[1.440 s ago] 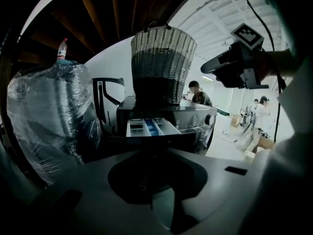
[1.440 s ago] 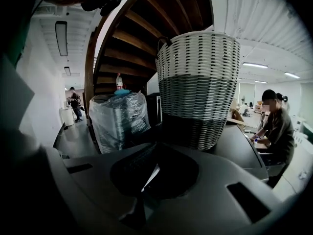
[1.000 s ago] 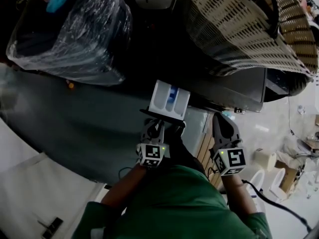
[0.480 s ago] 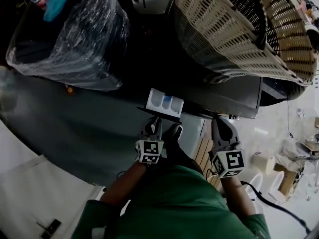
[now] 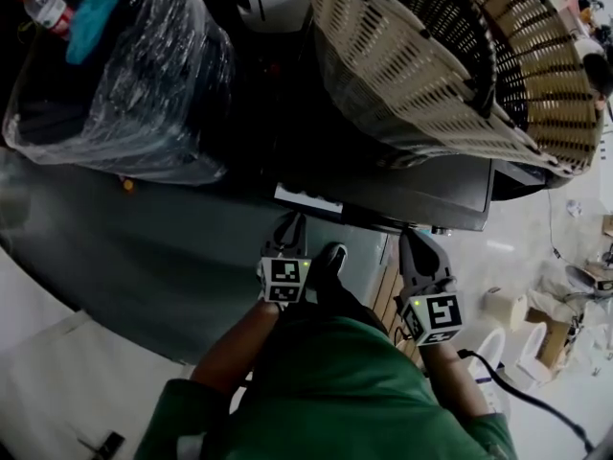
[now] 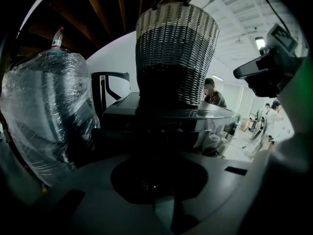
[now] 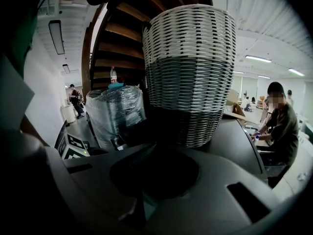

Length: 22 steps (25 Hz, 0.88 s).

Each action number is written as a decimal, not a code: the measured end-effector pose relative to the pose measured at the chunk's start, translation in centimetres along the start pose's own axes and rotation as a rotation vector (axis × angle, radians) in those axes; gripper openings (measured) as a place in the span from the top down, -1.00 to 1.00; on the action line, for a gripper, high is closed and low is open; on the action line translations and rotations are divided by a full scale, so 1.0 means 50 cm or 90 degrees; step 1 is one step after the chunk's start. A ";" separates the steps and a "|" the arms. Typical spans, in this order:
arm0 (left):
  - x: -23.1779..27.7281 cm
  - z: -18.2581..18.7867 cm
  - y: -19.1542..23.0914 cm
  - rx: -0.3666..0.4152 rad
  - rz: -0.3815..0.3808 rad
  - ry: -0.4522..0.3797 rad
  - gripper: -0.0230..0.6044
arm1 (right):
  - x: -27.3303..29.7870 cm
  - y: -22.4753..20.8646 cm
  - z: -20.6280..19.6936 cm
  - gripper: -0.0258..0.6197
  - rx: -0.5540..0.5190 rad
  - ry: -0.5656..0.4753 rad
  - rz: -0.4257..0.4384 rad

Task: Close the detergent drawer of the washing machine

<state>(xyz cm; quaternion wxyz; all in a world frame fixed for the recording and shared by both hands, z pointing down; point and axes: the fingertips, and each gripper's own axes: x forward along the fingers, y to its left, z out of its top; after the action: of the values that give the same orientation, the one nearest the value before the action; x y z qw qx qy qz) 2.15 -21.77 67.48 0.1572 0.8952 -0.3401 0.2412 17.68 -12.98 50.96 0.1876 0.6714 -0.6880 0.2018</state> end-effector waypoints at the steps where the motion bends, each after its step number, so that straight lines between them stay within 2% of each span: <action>1: 0.008 0.005 0.002 0.000 -0.001 -0.002 0.76 | 0.002 -0.001 -0.001 0.85 0.002 0.011 -0.001; 8: 0.045 0.032 0.013 0.001 -0.008 -0.007 0.76 | 0.023 -0.012 0.016 0.85 -0.001 0.031 -0.008; 22: 0.070 0.049 0.021 0.005 -0.022 0.008 0.76 | 0.084 -0.026 0.041 0.85 0.009 0.019 -0.006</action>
<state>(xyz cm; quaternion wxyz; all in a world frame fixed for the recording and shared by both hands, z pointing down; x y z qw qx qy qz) 4.52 -25.48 67.42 0.1598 0.9000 -0.3229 0.2454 18.87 -17.63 51.47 0.1941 0.6726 -0.6808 0.2157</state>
